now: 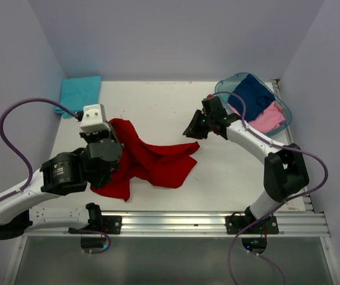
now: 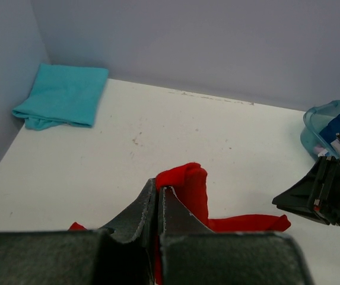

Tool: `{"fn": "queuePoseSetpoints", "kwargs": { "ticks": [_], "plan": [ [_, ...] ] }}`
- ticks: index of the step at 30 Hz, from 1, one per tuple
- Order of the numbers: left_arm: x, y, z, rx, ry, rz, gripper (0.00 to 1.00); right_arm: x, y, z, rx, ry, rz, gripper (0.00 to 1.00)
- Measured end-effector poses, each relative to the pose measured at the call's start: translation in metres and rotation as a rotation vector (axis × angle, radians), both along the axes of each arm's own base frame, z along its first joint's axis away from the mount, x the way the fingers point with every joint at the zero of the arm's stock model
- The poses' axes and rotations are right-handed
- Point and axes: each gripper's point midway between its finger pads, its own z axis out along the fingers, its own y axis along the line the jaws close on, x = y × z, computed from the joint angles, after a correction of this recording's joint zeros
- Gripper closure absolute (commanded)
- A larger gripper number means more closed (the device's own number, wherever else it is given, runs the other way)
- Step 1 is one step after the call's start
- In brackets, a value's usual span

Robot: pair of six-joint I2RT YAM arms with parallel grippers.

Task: Fold and stack the t-shirts
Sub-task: Flatten out the tshirt

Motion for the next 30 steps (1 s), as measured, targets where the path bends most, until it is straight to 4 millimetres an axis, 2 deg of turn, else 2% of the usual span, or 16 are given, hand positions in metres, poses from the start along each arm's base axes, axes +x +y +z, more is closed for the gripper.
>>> {"fn": "queuePoseSetpoints", "kwargs": {
  "ticks": [7,10,12,13,17,20,23,30],
  "plan": [
    [-0.002,0.004,-0.002,-0.005,0.008,-0.003,1.0,0.005,0.013,-0.003,0.088,0.03,-0.035,0.82],
    [-0.003,0.007,-0.004,-0.008,0.012,-0.002,1.0,0.005,0.013,-0.021,0.085,0.066,-0.054,0.85],
    [-0.004,0.009,-0.005,-0.013,0.014,-0.002,1.0,-0.003,0.008,-0.036,0.071,0.107,-0.069,0.85],
    [-0.005,0.01,-0.005,-0.013,0.015,-0.002,1.0,-0.008,0.005,-0.044,0.061,0.131,-0.077,0.81],
    [-0.006,0.013,-0.006,-0.013,0.017,0.0,1.0,-0.027,-0.008,-0.071,0.02,0.199,-0.107,0.78],
    [-0.006,0.013,-0.006,-0.016,0.018,0.001,1.0,-0.04,-0.016,-0.083,-0.006,0.234,-0.121,0.73],
    [-0.006,0.013,-0.007,-0.014,0.019,0.001,1.0,-0.045,-0.023,-0.087,-0.027,0.236,-0.134,0.71],
    [-0.005,0.011,-0.008,-0.007,0.022,0.001,1.0,-0.038,-0.033,-0.086,-0.057,0.215,-0.16,0.68]
  ]
}}
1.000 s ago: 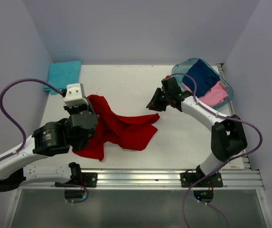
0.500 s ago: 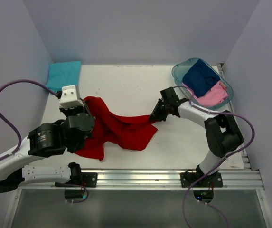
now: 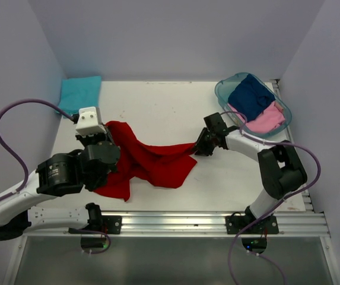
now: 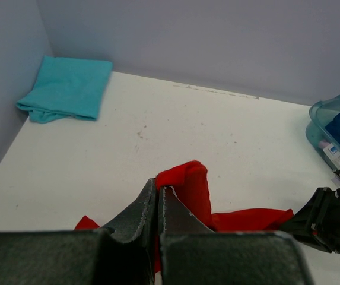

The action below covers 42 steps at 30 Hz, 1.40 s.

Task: Fold and stack the t-shirts
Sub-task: Flatten out the tshirt

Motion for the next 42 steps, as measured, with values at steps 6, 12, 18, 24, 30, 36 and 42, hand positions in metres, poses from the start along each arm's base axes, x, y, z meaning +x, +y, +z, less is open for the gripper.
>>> {"fn": "queuePoseSetpoints", "kwargs": {
  "ticks": [6,12,18,24,30,36,42],
  "plan": [
    [0.0,0.001,0.0,0.001,0.001,0.001,1.0,0.007,-0.001,0.005,0.006,-0.018,-0.004,0.66],
    [0.0,-0.001,-0.001,0.007,0.003,0.001,1.0,0.012,-0.003,0.017,-0.015,-0.044,0.01,0.65],
    [0.0,-0.001,-0.001,0.007,0.004,0.001,1.0,0.03,-0.011,0.04,-0.104,-0.118,0.066,0.63],
    [0.0,-0.001,-0.001,0.008,0.004,0.001,1.0,0.045,-0.016,0.047,-0.197,-0.152,0.16,0.62],
    [0.0,0.0,-0.001,0.006,0.003,0.001,1.0,0.042,-0.022,0.028,-0.266,-0.105,0.253,0.62],
    [0.0,-0.001,-0.001,0.006,0.003,0.001,1.0,0.033,-0.029,0.021,-0.306,-0.076,0.321,0.62],
    [0.0,-0.001,-0.001,0.008,0.004,0.001,1.0,0.031,-0.029,0.02,-0.312,-0.082,0.361,0.63]
  ]
}}
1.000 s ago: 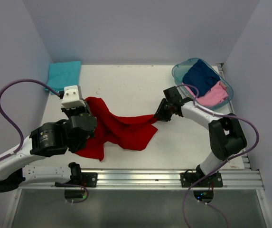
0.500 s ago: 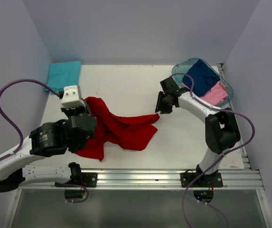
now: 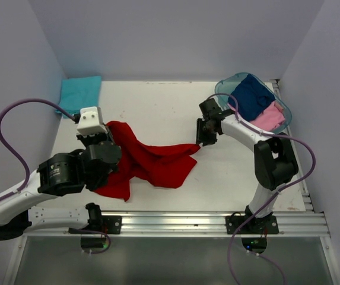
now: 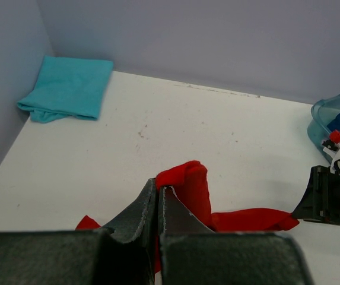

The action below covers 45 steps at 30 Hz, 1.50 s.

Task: Fold and stack the t-shirts
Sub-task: Flatten out the tshirt

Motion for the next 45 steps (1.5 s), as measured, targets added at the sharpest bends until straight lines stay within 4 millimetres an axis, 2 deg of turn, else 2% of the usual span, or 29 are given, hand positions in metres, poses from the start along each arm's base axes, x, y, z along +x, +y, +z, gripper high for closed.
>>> {"fn": "queuePoseSetpoints", "kwargs": {
  "ticks": [9,14,16,19,20,21,26,29,32,35,40,44,45],
  "plan": [
    [0.0,0.0,0.0,0.001,0.001,0.0,1.0,-0.001,0.005,0.001,0.022,0.001,0.032,0.65],
    [0.0,0.0,0.0,0.001,0.001,0.0,1.0,-0.001,0.007,-0.005,0.026,0.013,0.043,0.72],
    [0.0,0.0,0.0,0.001,0.001,0.0,1.0,-0.001,0.007,-0.013,0.022,0.028,0.045,0.76],
    [0.0,0.0,0.0,0.002,0.001,0.0,1.0,-0.002,0.007,-0.024,0.011,0.051,0.048,0.89],
    [0.0,0.0,0.0,0.003,0.001,0.0,1.0,-0.002,0.007,-0.028,0.007,0.06,0.049,0.99],
    [0.0,0.0,0.0,0.003,0.001,0.0,1.0,-0.003,0.006,-0.03,0.003,0.065,0.051,1.0],
    [0.0,0.001,0.0,0.004,0.001,0.0,1.0,-0.002,0.003,-0.031,-0.013,0.064,0.045,1.0],
    [-0.001,0.003,0.002,0.004,-0.001,0.003,1.0,-0.003,-0.004,-0.024,-0.043,0.05,0.032,1.0],
    [-0.001,0.005,0.005,0.002,-0.007,0.01,1.0,-0.003,-0.012,-0.001,-0.066,0.001,0.015,1.0],
    [-0.001,0.01,0.009,0.015,-0.016,0.022,1.0,0.003,-0.018,0.043,-0.069,-0.09,-0.003,1.0],
    [0.0,0.016,0.025,0.046,-0.05,0.033,1.0,0.019,-0.025,0.144,-0.026,-0.335,-0.039,1.0],
    [0.0,0.022,0.058,0.034,-0.11,0.022,1.0,0.014,-0.036,0.224,0.016,-0.533,-0.065,1.0],
    [-0.001,0.025,0.067,0.031,-0.126,0.018,1.0,0.01,-0.04,0.238,0.024,-0.571,-0.071,1.0]
  ]
}}
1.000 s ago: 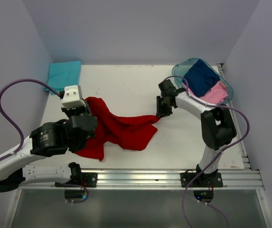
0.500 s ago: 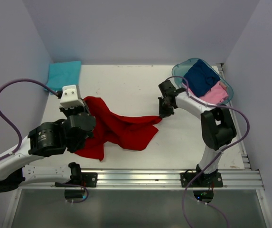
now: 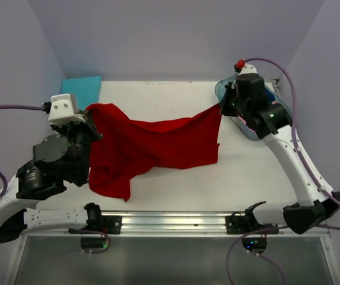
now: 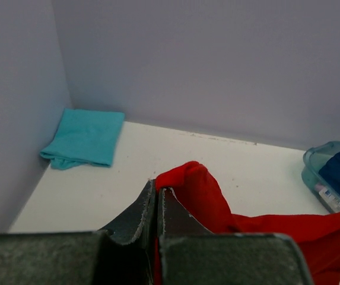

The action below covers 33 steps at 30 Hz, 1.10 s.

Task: Fold and stack the t-shirts
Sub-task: Flatten out the tshirt

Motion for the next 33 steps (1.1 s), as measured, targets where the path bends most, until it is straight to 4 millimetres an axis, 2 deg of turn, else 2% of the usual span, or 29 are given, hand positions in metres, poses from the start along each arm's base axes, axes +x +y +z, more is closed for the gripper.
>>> {"fn": "queuePoseSetpoints", "kwargs": {
  "ticks": [3,6,10,14,18,21,23,26,28,29,31,33],
  "plan": [
    [-0.003,0.009,0.026,-0.018,-0.04,-0.018,1.0,-0.019,-0.014,0.045,0.027,-0.127,-0.009,1.0],
    [-0.007,0.018,0.062,-0.063,-0.089,-0.058,1.0,-0.045,-0.032,0.092,0.055,-0.274,-0.014,1.0],
    [-0.013,0.02,0.103,-0.116,-0.155,-0.151,1.0,-0.084,-0.053,0.155,0.095,-0.478,-0.008,1.0],
    [-0.018,0.0,0.132,-0.111,-0.211,-0.301,1.0,-0.12,-0.069,0.199,0.133,-0.633,0.006,1.0],
    [-0.02,-0.041,0.138,-0.039,-0.221,-0.461,1.0,-0.145,-0.079,0.223,0.149,-0.719,0.02,1.0],
    [-0.01,-0.077,0.124,0.054,-0.172,-0.49,1.0,-0.145,-0.08,0.228,0.131,-0.721,0.021,1.0],
    [0.002,-0.101,0.109,0.142,-0.135,-0.474,1.0,-0.136,-0.078,0.223,0.102,-0.689,0.018,1.0],
    [0.021,-0.135,0.083,0.282,-0.093,-0.458,1.0,-0.11,-0.072,0.202,0.042,-0.604,0.003,1.0],
    [0.039,-0.151,0.067,0.35,-0.065,-0.455,1.0,-0.087,-0.069,0.182,-0.008,-0.533,-0.02,1.0],
    [0.051,-0.151,0.063,0.363,-0.053,-0.443,1.0,-0.079,-0.068,0.174,-0.027,-0.507,-0.03,1.0],
    [0.09,-0.138,0.053,0.382,-0.017,-0.392,1.0,-0.057,-0.064,0.154,-0.076,-0.439,-0.052,1.0],
    [0.133,-0.109,0.043,0.372,0.022,-0.302,1.0,-0.039,-0.06,0.135,-0.115,-0.378,-0.063,1.0]
  ]
}}
